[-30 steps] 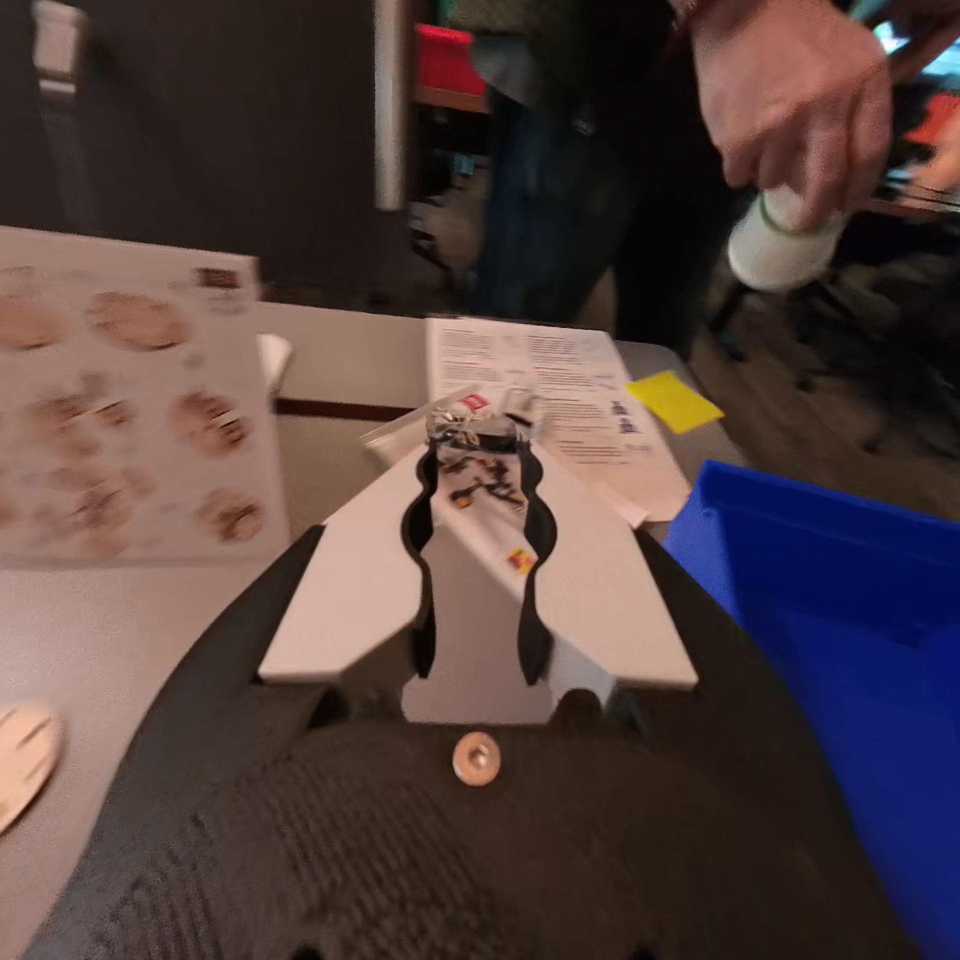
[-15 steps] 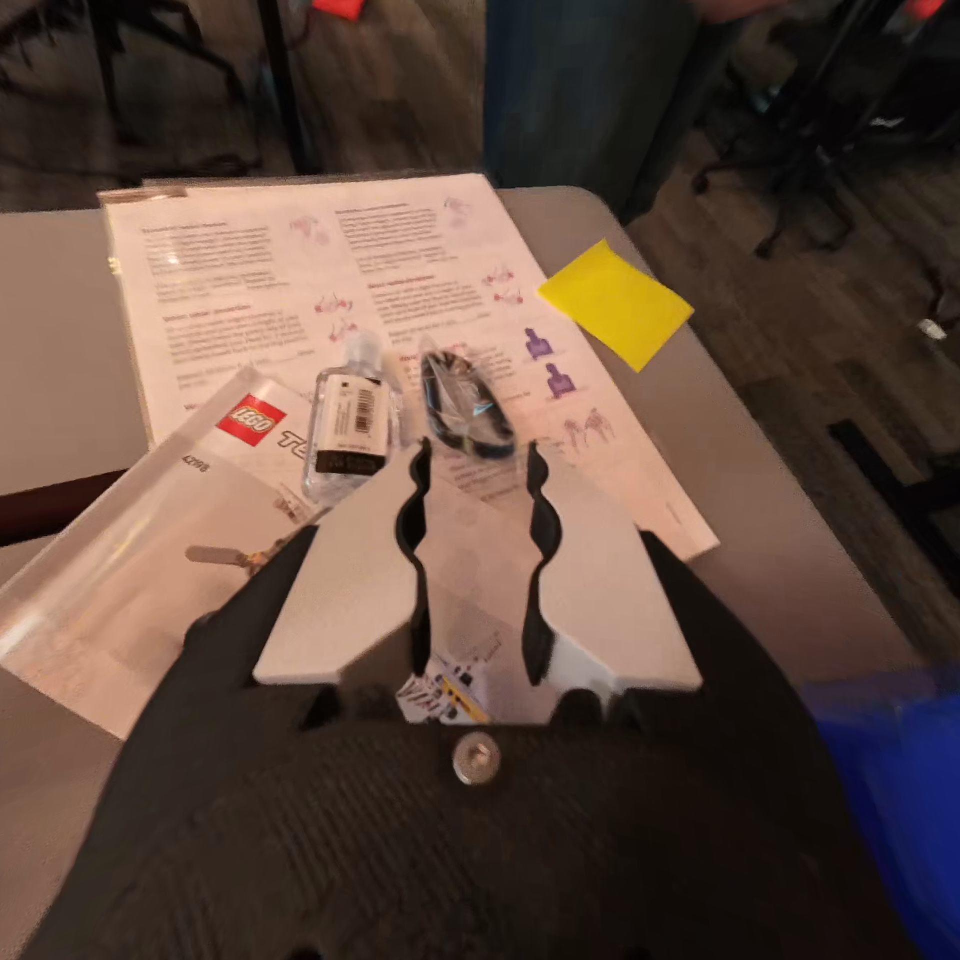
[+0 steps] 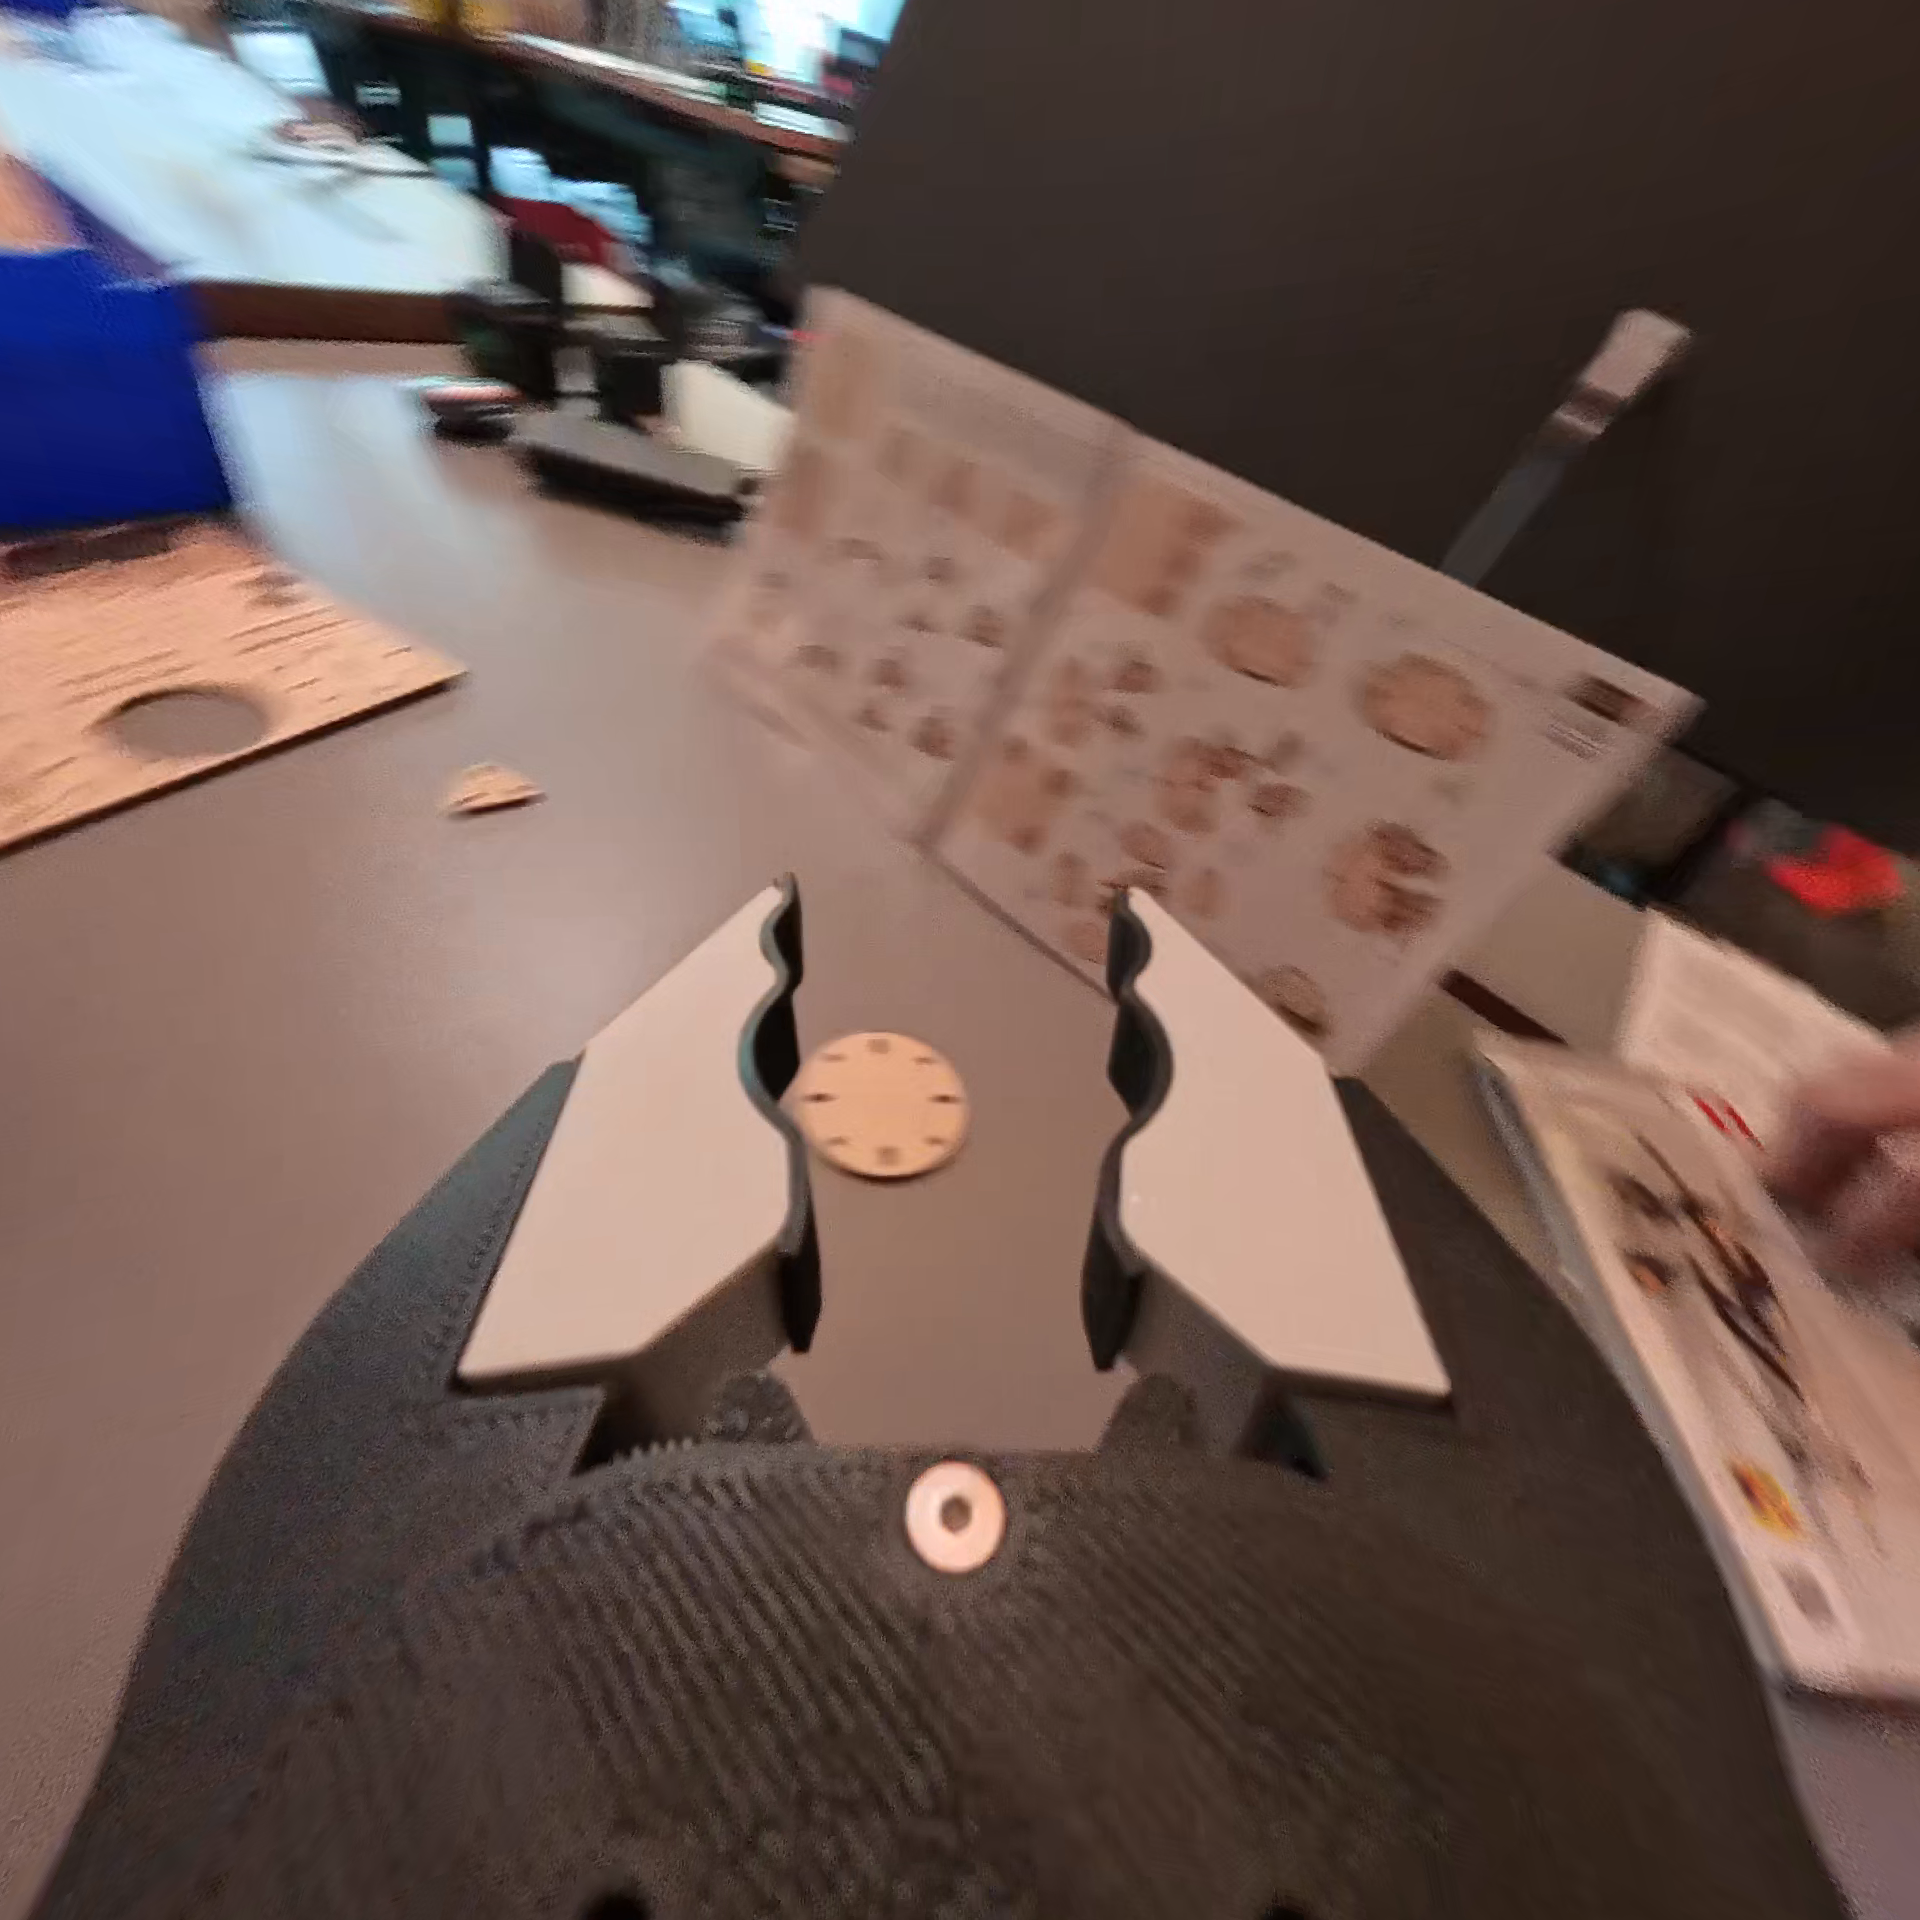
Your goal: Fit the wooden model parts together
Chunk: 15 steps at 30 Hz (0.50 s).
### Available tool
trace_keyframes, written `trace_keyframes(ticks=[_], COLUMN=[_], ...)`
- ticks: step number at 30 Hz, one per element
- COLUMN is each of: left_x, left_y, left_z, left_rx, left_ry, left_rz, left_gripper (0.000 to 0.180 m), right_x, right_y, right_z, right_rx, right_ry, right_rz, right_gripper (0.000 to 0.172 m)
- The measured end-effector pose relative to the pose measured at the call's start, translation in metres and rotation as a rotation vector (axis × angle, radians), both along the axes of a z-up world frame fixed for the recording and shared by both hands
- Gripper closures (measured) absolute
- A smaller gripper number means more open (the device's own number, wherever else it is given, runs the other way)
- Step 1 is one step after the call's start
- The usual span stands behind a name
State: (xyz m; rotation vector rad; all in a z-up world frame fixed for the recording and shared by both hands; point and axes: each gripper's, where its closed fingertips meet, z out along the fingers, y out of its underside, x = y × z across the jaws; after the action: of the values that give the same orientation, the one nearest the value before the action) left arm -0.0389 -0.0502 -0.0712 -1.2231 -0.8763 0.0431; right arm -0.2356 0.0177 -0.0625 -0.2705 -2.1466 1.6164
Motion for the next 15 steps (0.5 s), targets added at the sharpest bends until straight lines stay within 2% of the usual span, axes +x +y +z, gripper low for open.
trace_keyframes(ticks=[3, 7, 11, 15], left_x=[-0.009, -0.024, -0.045, -0.053], left_y=[0.016, 0.035, 0.045, 0.056], left_z=[0.010, 0.019, 0.019, -0.001], left_rx=[-0.027, -0.181, -0.427, -0.672], left_ry=[0.010, 0.057, 0.164, 0.319], left_rz=[-0.041, -0.083, -0.081, -0.092], left_gripper=[0.163, 0.164, 0.164, 0.164], right_x=[0.051, 0.099, 0.127, 0.146], right_y=[-0.026, -0.032, -0.017, -0.012], right_z=[-0.001, 0.018, 0.035, 0.033], right_rx=[-0.059, -0.202, -0.343, -0.421], right_ry=[0.017, -0.040, -0.011, -0.138], right_rz=[0.224, 0.440, 0.562, 0.695], right_gripper=[0.105, 0.099, 0.108, 0.116])
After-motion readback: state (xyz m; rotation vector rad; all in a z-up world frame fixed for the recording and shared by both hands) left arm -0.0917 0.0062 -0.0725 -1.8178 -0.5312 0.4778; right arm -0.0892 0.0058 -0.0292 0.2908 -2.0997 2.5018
